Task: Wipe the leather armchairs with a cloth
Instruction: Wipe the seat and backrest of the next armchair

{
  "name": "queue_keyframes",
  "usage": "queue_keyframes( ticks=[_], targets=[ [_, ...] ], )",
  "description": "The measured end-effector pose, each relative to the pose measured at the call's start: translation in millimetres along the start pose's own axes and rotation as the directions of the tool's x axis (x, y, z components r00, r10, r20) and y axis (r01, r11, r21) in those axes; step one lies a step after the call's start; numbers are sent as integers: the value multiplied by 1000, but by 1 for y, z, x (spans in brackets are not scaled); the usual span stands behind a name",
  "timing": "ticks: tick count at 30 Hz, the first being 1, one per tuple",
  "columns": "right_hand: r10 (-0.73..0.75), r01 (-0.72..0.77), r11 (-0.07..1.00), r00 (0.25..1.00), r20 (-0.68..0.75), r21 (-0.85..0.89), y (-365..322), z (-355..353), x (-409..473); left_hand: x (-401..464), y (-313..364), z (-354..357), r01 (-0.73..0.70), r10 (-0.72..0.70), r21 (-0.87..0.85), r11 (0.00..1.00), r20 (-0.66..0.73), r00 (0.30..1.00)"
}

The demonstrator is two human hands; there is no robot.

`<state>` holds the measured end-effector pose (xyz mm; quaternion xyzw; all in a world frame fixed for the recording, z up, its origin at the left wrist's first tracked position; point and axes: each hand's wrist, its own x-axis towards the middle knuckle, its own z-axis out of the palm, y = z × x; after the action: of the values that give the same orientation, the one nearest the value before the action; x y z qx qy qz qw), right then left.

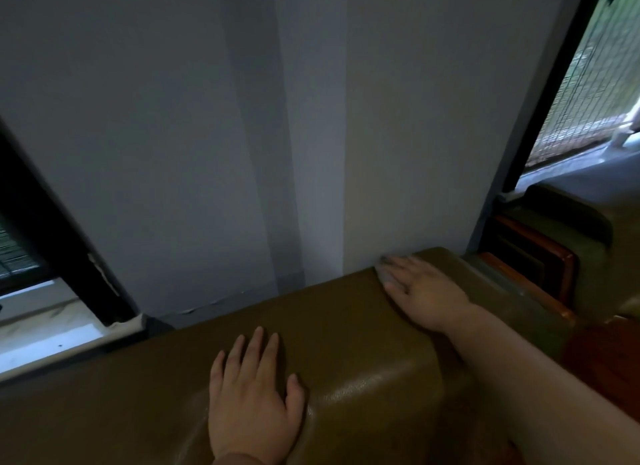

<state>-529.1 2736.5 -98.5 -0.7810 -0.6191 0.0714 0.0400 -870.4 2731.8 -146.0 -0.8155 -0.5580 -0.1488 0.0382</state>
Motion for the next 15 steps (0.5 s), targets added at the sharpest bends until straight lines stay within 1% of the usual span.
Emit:
queue_keyframes(
  ticks=[1, 2, 3, 4, 5, 6, 7, 9, 11, 13, 14, 15],
  targets=[
    [54, -53, 997, 998, -33, 50, 18, -11, 3, 4, 2, 0, 1, -1, -2, 1000, -10, 1000],
    [166, -160, 981, 985, -40, 112, 39, -20, 7, 7, 3, 0, 4, -4, -6, 1000, -10, 1000],
    [311, -303, 930, 950, -6, 209, 57, -29, 7, 8, 3, 1, 6, -6, -6, 1000, -8, 1000],
    [426, -422, 869, 904, 44, 259, 66, -36, 5, 9, 4, 0, 7, -7, -5, 1000, -5, 1000],
    [461, -455, 850, 886, 42, 266, 65, -33, 0, 6, 3, 0, 10, -10, 7, 1000, -3, 1000],
    [440, -422, 871, 898, -21, 251, 57, -30, -8, 5, 2, -1, 12, -12, 17, 1000, -2, 1000],
    [374, -351, 915, 923, -93, 200, 44, -22, -20, 4, 1, -1, 13, -13, 20, 1000, 3, 1000],
    [191, -177, 981, 959, -208, 86, 3, 2, -53, 5, -1, -1, 28, -28, 20, 999, 10, 1000],
    [97, -78, 994, 959, -267, 81, -37, 36, -101, 5, 0, 0, 42, -43, 22, 999, 18, 999],
    [12, 12, 996, 965, -263, 91, -59, 60, -143, 3, 3, -1, 49, -49, 15, 999, 23, 999],
    [-11, 26, 998, 961, -276, 50, -48, 70, -150, 2, 4, -1, 50, -51, 18, 999, 20, 999],
    [2, 13, 999, 952, -306, 45, -30, 77, -150, 1, 6, -2, 45, -45, 20, 999, 16, 999]
  ],
)
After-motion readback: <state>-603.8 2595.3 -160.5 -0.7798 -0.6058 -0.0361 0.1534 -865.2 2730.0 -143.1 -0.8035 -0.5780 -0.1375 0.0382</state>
